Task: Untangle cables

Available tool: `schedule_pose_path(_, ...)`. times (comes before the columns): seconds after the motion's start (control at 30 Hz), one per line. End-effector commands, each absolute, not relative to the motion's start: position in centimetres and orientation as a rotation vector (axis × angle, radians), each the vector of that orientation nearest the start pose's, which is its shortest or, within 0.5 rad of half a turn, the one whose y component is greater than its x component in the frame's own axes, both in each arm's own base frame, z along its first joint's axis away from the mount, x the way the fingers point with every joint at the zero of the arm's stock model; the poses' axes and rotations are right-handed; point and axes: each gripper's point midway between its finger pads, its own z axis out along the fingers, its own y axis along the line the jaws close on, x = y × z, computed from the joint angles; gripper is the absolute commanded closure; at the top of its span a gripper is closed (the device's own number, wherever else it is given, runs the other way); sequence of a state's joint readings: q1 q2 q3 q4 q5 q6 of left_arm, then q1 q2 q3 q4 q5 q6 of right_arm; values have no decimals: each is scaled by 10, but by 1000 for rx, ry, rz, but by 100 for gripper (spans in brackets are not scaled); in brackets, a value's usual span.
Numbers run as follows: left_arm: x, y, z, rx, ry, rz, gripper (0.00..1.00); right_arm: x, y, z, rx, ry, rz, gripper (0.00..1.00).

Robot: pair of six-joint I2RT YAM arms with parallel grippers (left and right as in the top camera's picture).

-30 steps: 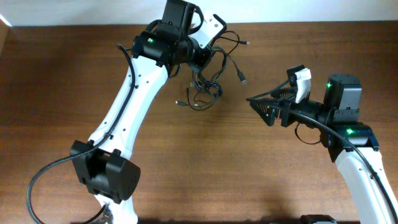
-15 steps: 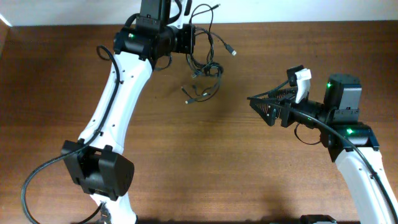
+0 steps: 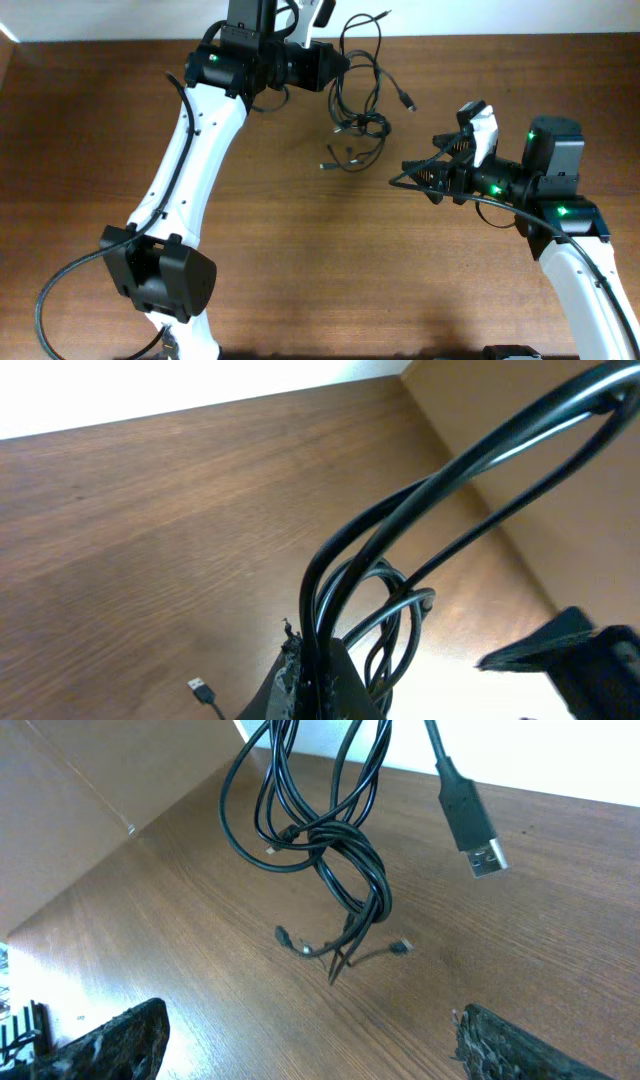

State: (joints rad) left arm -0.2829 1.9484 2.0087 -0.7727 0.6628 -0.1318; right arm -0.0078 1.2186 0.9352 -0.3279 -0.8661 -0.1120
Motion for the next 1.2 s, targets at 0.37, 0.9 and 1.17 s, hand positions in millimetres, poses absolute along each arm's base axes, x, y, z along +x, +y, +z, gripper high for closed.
schedule_pose_path(0.37,438,-236,360,270,2206,-1542,100,348,128,271,-693,1807,757,26)
schedule_pose_path(0.9,419,-243,375,329,2180,-1725,100,341,144,293,-812,1642,861,32)
schedule_pose_path(1.17,402,-268,378,396,2188,-1783,100,334,148,296,-843,1618,907,38)
